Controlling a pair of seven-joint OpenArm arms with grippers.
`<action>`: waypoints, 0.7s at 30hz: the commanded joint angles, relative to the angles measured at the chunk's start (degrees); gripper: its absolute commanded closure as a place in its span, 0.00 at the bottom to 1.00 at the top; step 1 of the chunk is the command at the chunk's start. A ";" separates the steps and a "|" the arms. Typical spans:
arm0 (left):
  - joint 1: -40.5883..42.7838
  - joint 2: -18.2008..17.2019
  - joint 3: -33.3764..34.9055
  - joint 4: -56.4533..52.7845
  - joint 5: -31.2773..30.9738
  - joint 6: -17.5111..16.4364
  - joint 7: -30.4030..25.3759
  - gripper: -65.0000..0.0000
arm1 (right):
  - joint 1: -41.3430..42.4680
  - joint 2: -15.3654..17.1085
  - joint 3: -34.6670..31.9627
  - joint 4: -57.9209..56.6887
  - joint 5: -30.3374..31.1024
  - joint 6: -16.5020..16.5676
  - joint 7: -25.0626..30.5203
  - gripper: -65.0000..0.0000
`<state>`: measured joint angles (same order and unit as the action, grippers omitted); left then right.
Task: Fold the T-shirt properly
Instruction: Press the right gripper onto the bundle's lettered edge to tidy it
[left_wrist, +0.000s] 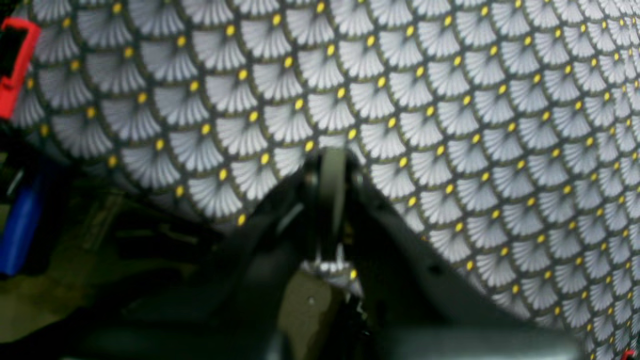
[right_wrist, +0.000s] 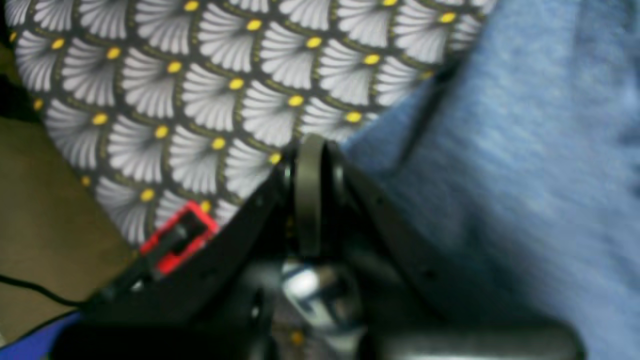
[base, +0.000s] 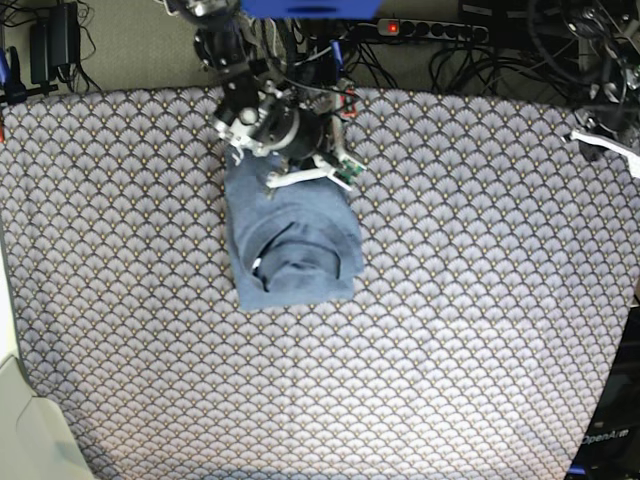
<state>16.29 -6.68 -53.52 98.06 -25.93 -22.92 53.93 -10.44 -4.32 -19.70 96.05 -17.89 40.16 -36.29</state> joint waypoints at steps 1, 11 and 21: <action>0.01 -0.84 -0.24 1.32 -0.66 -0.25 -1.14 0.99 | 0.72 0.05 -0.12 3.95 0.70 -0.16 1.52 1.00; 0.72 -0.84 -0.94 1.50 -0.66 -0.25 -1.14 0.99 | 10.48 0.23 -0.21 10.63 0.70 -0.16 -8.23 1.00; 1.42 -0.84 -1.38 1.59 -0.66 -0.25 -1.14 0.99 | 18.92 -1.00 -0.03 -8.09 0.79 -0.16 -4.63 1.00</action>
<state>17.54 -6.70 -54.65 98.48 -25.96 -22.94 53.78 7.77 -4.71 -19.57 87.05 -17.69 40.21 -41.78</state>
